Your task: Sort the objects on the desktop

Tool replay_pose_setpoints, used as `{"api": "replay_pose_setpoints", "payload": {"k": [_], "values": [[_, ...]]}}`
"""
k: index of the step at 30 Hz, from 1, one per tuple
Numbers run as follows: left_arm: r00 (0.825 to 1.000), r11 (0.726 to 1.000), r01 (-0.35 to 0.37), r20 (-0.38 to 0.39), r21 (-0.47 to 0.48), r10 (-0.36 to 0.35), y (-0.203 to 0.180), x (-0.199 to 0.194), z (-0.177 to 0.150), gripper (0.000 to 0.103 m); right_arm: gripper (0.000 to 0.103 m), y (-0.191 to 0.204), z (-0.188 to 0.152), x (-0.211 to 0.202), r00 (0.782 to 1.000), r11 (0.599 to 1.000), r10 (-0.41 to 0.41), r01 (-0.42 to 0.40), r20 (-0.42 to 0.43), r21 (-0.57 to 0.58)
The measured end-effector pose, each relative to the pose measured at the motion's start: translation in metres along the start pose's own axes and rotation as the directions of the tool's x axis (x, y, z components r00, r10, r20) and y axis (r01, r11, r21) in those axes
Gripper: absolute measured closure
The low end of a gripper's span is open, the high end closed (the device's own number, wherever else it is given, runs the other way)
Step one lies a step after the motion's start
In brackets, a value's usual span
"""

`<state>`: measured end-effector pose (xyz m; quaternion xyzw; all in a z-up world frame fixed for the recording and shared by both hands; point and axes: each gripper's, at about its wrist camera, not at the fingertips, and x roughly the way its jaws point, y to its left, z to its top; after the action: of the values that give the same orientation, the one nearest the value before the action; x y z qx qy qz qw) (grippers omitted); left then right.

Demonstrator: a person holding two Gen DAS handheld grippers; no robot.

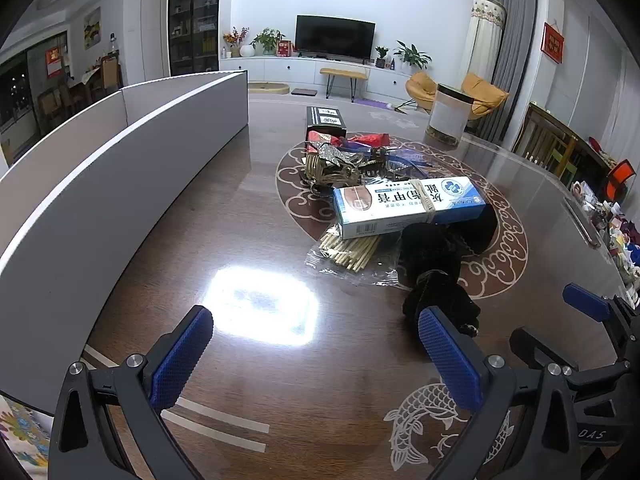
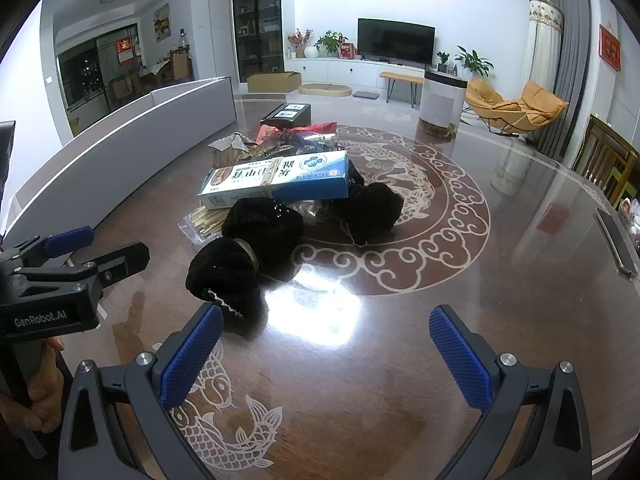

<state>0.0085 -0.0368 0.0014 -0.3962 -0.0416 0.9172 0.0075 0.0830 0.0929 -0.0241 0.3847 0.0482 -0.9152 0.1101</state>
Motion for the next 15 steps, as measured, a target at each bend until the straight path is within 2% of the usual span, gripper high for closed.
{"api": "replay_pose_setpoints", "payload": {"k": [15], "values": [[1.000, 1.000, -0.001, -0.008, 0.006, 0.001, -0.0023, 0.0021, -0.0018, 0.000, 0.000, 0.0006, -0.0014, -0.0030, 1.000, 1.000, 0.006, -0.006, 0.005, 0.002]]}}
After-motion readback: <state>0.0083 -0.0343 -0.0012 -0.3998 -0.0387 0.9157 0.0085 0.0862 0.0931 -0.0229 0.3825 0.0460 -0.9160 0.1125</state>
